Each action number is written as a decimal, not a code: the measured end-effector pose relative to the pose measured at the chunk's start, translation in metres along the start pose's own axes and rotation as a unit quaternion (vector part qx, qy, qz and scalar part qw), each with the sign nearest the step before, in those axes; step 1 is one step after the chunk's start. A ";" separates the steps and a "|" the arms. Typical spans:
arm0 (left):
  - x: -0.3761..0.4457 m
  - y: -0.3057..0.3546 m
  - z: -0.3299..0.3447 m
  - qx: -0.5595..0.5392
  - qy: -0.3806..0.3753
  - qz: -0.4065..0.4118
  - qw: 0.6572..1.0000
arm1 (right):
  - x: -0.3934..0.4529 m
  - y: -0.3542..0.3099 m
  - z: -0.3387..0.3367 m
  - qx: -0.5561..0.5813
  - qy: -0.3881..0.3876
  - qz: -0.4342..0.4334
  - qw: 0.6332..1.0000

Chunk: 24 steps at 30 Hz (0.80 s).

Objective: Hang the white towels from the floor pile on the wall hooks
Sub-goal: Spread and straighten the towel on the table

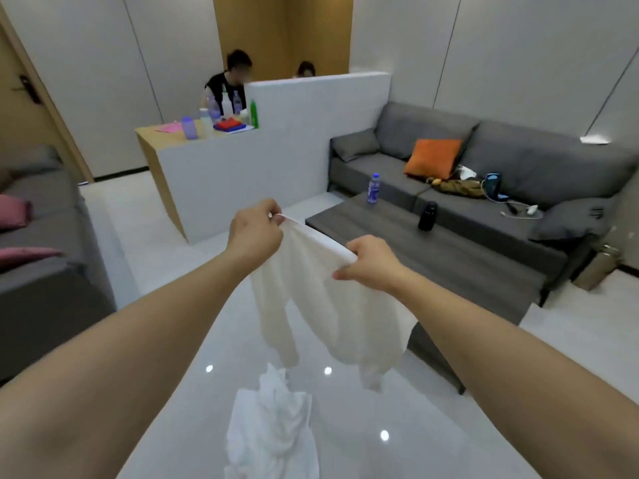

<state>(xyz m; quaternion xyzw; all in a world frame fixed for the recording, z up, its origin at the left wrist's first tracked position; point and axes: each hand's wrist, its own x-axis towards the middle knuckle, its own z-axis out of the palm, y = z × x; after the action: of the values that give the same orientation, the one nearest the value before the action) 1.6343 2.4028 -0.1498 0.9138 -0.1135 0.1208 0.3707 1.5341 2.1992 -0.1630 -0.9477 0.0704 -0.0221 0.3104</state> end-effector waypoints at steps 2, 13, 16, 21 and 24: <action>0.015 0.032 0.007 0.005 0.022 0.013 1.000 | 0.000 0.031 -0.032 -0.039 0.027 0.037 0.998; 0.022 0.216 0.212 -0.075 -0.386 0.210 0.895 | 0.017 0.147 -0.176 -0.054 0.190 0.097 0.975; 0.041 0.265 0.267 -0.155 -0.342 0.205 0.904 | 0.041 0.192 -0.211 -0.077 0.246 0.112 0.960; 0.118 0.339 0.331 -0.233 -0.327 0.186 0.897 | 0.082 0.294 -0.273 0.177 0.253 0.183 0.933; 0.164 0.374 0.363 -0.259 -0.324 0.174 0.893 | 0.115 0.336 -0.305 0.281 0.196 0.202 0.918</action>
<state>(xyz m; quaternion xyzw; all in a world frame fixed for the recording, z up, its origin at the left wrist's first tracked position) 1.7281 1.8656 -0.1092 0.7395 -0.4116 -0.1534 0.5101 1.5818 1.7352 -0.1161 -0.7638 0.3111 -0.1632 0.5415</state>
